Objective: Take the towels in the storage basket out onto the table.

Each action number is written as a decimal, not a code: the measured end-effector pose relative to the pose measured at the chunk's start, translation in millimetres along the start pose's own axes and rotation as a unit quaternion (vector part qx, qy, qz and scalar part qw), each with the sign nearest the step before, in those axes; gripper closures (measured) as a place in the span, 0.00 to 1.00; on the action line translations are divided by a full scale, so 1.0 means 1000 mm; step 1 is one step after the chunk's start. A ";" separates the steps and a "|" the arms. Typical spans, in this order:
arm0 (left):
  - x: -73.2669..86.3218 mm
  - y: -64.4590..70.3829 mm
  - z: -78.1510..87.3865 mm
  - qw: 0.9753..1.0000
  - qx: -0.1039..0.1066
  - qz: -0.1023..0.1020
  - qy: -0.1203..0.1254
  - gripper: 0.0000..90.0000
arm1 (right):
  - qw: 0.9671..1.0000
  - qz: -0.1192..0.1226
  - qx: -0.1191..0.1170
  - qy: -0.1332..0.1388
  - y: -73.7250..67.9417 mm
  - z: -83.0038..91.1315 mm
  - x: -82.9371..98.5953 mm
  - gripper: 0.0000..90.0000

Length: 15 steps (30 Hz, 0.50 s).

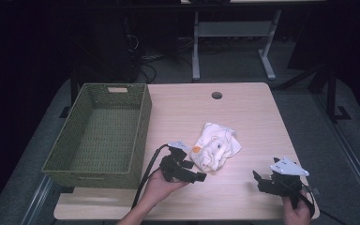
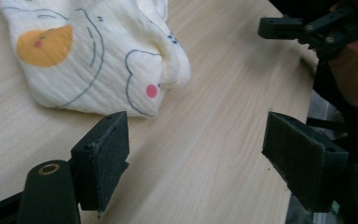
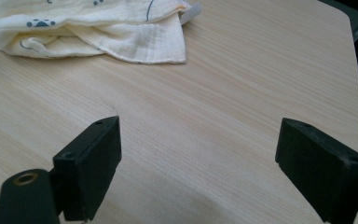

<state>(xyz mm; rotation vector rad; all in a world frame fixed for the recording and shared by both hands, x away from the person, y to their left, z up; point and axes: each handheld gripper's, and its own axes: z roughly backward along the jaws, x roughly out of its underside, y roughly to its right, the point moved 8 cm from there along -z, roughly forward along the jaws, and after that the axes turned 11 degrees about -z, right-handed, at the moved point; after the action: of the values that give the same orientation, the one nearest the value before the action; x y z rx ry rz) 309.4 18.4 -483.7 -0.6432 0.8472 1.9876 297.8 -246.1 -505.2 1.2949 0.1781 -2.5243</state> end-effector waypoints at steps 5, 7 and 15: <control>0.007 0.004 0.003 1.000 -0.001 -0.006 -0.004 0.25 | 1.000 -0.001 -0.001 -0.001 -0.001 0.000 0.000 0.15; 0.009 0.005 0.005 1.000 -0.001 -0.007 -0.003 0.25 | 1.000 -0.001 -0.001 -0.001 -0.001 0.000 0.000 0.15; 0.019 0.009 0.009 1.000 0.003 -0.007 -0.006 0.25 | 1.000 0.000 -0.001 -0.001 -0.001 0.000 0.000 0.15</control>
<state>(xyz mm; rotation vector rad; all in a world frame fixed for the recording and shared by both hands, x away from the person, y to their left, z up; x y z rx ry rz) 291.2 31.6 -488.9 -0.6319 0.8383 1.9743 297.1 -245.2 -505.1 1.2921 0.1791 -2.5237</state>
